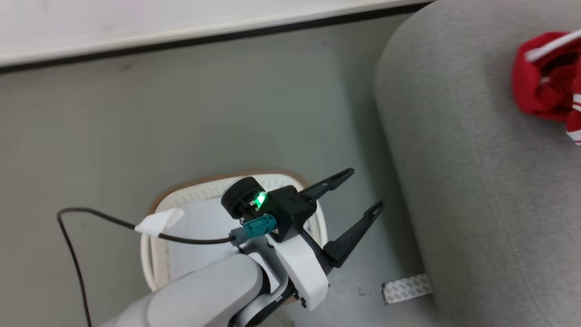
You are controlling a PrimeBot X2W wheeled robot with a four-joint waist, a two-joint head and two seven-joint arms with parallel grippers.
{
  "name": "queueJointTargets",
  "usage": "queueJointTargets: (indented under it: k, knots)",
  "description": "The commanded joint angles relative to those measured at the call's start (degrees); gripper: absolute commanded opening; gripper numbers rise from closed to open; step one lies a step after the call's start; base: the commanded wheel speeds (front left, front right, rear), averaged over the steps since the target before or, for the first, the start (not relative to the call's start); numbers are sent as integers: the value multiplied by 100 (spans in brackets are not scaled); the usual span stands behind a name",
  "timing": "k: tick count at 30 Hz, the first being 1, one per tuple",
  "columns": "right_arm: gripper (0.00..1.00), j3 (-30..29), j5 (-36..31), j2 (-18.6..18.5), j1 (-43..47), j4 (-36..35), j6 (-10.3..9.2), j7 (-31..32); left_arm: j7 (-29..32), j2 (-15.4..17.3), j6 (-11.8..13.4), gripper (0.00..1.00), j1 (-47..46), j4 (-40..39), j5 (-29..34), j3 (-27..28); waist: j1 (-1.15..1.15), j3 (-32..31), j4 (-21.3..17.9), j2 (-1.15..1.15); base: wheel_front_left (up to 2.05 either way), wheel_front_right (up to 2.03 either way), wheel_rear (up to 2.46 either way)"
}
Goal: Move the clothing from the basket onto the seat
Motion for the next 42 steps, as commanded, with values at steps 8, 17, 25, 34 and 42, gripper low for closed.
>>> queueJointTargets:
  k: [8, 17, 25, 34, 42]
  knots:
    - [0, 239, -612, -517, -521, 1677, -13, 730, -51, -11, -4, 100, -208, 10, 118, 44, -2, 621, 632, 0, 0, 0, 0]
    - [14, 338, -739, -543, -600, 2472, -13, 1101, -135, -27, 8, 100, -243, 106, 41, 90, -2, 637, 673, 0, 0, 0, 0]
    - [100, 806, -570, -480, -550, 2636, -13, 1128, -242, 15, 30, 100, -27, 225, -72, 88, -2, 164, 479, 0, 0, 0, 0]
    - [100, 1887, 106, -779, 6, 2259, -13, 1567, -450, 104, 176, 100, 518, 387, -393, 189, -2, -871, 261, 0, 0, 0, 0]
    - [100, 2649, 914, -1371, 554, 1248, -13, 1832, -671, 324, 542, 100, 1165, 295, -770, 549, -2, -1805, 299, 0, 0, 0, 0]
